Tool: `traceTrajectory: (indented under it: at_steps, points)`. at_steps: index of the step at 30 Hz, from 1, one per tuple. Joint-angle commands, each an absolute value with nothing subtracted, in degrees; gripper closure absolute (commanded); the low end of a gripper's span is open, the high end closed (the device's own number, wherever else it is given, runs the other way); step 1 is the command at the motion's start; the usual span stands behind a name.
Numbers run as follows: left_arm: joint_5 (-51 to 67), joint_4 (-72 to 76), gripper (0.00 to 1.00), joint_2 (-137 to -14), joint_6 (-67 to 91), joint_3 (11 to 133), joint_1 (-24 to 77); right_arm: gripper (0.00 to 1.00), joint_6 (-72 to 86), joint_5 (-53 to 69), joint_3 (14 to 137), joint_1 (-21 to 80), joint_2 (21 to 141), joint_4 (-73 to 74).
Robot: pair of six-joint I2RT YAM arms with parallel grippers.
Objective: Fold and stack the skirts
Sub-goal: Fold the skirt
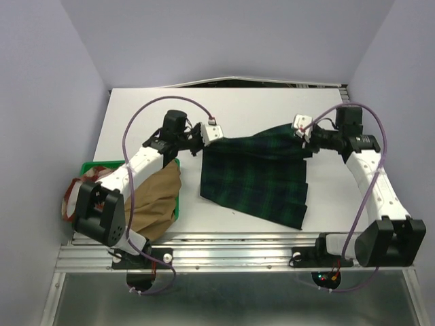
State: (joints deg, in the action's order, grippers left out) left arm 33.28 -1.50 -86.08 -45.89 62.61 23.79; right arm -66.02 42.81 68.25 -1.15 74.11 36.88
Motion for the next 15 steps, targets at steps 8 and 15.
traceTrajectory:
  at_steps: [8, 15]
  points:
    - [26.4, -10.9, 0.55, -71.9, -63.5, 40.8, 32.6, 0.11, -88.8, 42.9, 43.8, -3.2, 53.0, 57.1]
    - [28.5, -17.0, 0.46, -65.7, -59.7, 42.9, 32.6, 0.01, -63.8, 43.5, 47.1, -3.2, 48.8, 42.1]
